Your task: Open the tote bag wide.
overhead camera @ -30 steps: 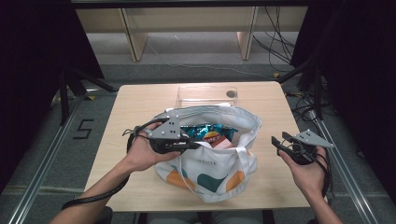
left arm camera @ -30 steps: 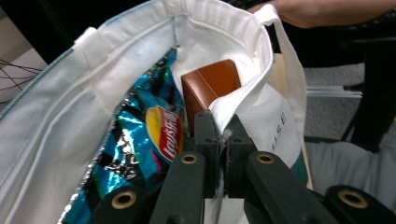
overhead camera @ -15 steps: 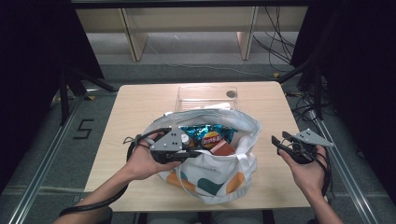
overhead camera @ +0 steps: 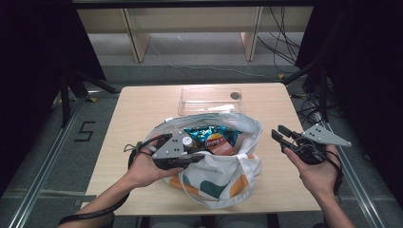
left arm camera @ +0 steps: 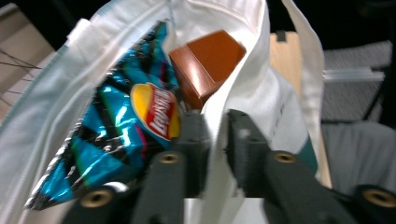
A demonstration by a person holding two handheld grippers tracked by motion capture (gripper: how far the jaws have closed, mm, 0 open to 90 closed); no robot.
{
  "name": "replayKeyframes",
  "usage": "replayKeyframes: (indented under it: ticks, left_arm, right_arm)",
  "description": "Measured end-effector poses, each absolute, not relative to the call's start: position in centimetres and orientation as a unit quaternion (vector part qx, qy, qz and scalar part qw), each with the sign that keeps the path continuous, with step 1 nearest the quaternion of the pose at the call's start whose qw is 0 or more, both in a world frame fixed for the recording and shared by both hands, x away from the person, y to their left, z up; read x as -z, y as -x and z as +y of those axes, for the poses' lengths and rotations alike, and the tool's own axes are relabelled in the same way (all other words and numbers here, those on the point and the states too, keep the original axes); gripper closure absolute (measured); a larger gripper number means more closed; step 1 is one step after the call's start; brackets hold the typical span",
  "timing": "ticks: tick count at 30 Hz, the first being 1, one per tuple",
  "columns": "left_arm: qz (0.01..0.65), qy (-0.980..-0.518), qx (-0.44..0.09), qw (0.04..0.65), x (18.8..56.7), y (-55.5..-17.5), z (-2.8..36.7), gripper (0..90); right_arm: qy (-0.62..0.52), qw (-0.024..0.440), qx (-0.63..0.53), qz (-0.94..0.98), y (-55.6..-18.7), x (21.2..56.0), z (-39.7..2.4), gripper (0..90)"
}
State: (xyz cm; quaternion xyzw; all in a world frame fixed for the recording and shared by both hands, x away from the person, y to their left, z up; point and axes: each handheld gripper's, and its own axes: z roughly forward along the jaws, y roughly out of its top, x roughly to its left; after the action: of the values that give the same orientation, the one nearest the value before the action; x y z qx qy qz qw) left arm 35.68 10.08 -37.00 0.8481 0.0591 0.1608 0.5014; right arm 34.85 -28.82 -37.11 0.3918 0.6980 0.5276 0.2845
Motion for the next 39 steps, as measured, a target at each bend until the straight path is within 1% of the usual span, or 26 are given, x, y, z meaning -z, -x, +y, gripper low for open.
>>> replayKeyframes:
  ticks: [1, 2, 3, 4, 6, 7, 8, 9, 10, 11, 12, 16, 17, 18, 19, 20, 21, 22, 25, 26, 29, 30, 36, 37, 38, 39]
  left_arm:
    - [0.059, -0.848, -0.161, 0.501, 37.0, -35.7, 10.1, 66.6]
    - [0.057, -0.833, -0.174, 0.522, 36.8, -35.6, 10.3, 58.8]
    - [0.057, -0.833, -0.174, 0.522, 36.8, -35.6, 10.3, 54.4]
    - [0.066, -0.821, -0.183, 0.537, 36.3, -35.4, 10.7, 50.5]
    - [0.067, -0.809, -0.191, 0.552, 35.7, -34.9, 11.4, 48.0]
    - [0.067, -0.809, -0.191, 0.552, 35.7, -34.9, 11.4, 49.5]
    - [0.061, -0.805, -0.185, 0.56, 35.4, -34.2, 12.0, 53.7]
    - [0.061, -0.805, -0.185, 0.56, 35.4, -34.2, 12.0, 56.6]
    - [0.052, -0.809, -0.156, 0.565, 35.7, -33.2, 12.1, 60.9]
    - [0.053, -0.811, -0.137, 0.566, 36.1, -32.8, 12.0, 62.5]
    - [0.055, -0.815, -0.122, 0.564, 36.7, -32.3, 11.8, 64.7]
    - [0.064, -0.837, -0.082, 0.538, 39.1, -31.7, 10.4, 69.7]
    - [0.074, -0.84, -0.078, 0.531, 39.8, -31.8, 10.0, 70.6]
    - [0.087, -0.841, -0.076, 0.528, 40.2, -31.9, 9.8, 71.8]
    - [0.087, -0.841, -0.076, 0.528, 40.2, -31.9, 9.8, 72.6]
    - [0.097, -0.841, -0.074, 0.527, 40.7, -32.4, 9.3, 73.4]
    - [0.097, -0.841, -0.074, 0.527, 40.7, -32.4, 9.3, 74.2]
    - [0.114, -0.843, -0.076, 0.52, 41.0, -32.6, 9.0, 75.1]
    - [0.12, -0.847, -0.08, 0.512, 41.3, -32.7, 8.8, 76.6]
    - [0.126, -0.847, -0.08, 0.51, 41.5, -32.9, 8.6, 77.5]
    - [0.133, -0.848, -0.079, 0.507, 41.8, -33.1, 8.6, 79.6]
    - [0.13, -0.849, -0.082, 0.505, 42.0, -33.2, 8.5, 80.4]
    - [0.162, -0.847, -0.069, 0.501, 43.1, -33.7, 8.3, 82.3]
    - [0.158, -0.846, -0.071, 0.504, 43.2, -33.9, 8.2, 83.1]
    - [0.157, -0.846, -0.072, 0.505, 43.3, -34.0, 8.2, 84.1]
    - [0.157, -0.846, -0.072, 0.505, 43.3, -34.0, 8.2, 84.7]
  right_arm:
    - [-0.378, 0.291, -0.531, 0.7, -34.7, 36.6, -28.6, 67.8]
    - [-0.362, 0.295, -0.533, 0.705, -34.7, 36.0, -28.3, 67.8]
    - [-0.362, 0.295, -0.533, 0.705, -34.7, 36.0, -28.3, 67.8]
    - [-0.345, 0.289, -0.544, 0.708, -34.5, 35.1, -27.4, 67.9]
    - [-0.337, 0.28, -0.55, 0.711, -34.3, 34.4, -26.7, 67.9]
    - [-0.337, 0.28, -0.55, 0.711, -34.3, 34.4, -26.7, 67.9]
    - [-0.314, 0.264, -0.557, 0.722, -34.2, 33.4, -25.8, 67.8]
    - [-0.314, 0.264, -0.557, 0.722, -34.2, 33.4, -25.8, 67.8]
    - [-0.294, 0.251, -0.563, 0.731, -34.1, 32.8, -24.9, 67.1]
    - [-0.288, 0.237, -0.567, 0.734, -34.0, 32.6, -24.4, 66.7]
    - [-0.271, 0.241, -0.569, 0.738, -34.0, 32.4, -23.9, 66.3]
    - [-0.232, 0.211, -0.561, 0.766, -33.7, 31.9, -21.2, 63.6]
    - [-0.226, 0.194, -0.558, 0.775, -33.7, 31.8, -20.7, 63.1]
    - [-0.212, 0.188, -0.551, 0.785, -33.8, 31.8, -19.9, 62.2]
    - [-0.212, 0.188, -0.551, 0.785, -33.8, 31.8, -19.9, 62.2]
    - [-0.2, 0.169, -0.542, 0.798, -33.8, 31.9, -18.5, 60.8]
    - [-0.2, 0.169, -0.542, 0.798, -33.8, 31.9, -18.5, 60.8]
    - [-0.182, 0.156, -0.527, 0.815, -33.9, 32.0, -17.3, 59.6]
    - [-0.17, 0.154, -0.498, 0.836, -34.0, 32.2, -16.4, 58.7]
    - [-0.164, 0.148, -0.488, 0.844, -34.2, 32.5, -15.6, 58.8]
    - [-0.159, 0.147, -0.477, 0.852, -34.3, 32.8, -15.0, 60.2]
    - [-0.156, 0.149, -0.455, 0.864, -34.3, 33.1, -14.5, 65.4]
    - [-0.144, 0.167, -0.421, 0.88, -34.0, 33.0, -14.3, 83.6]
    - [-0.142, 0.171, -0.418, 0.881, -34.0, 33.0, -14.3, 86.0]
    - [-0.145, 0.163, -0.419, 0.881, -33.9, 33.0, -14.4, 88.0]
    - [-0.145, 0.163, -0.419, 0.881, -33.9, 33.0, -14.4, 88.0]
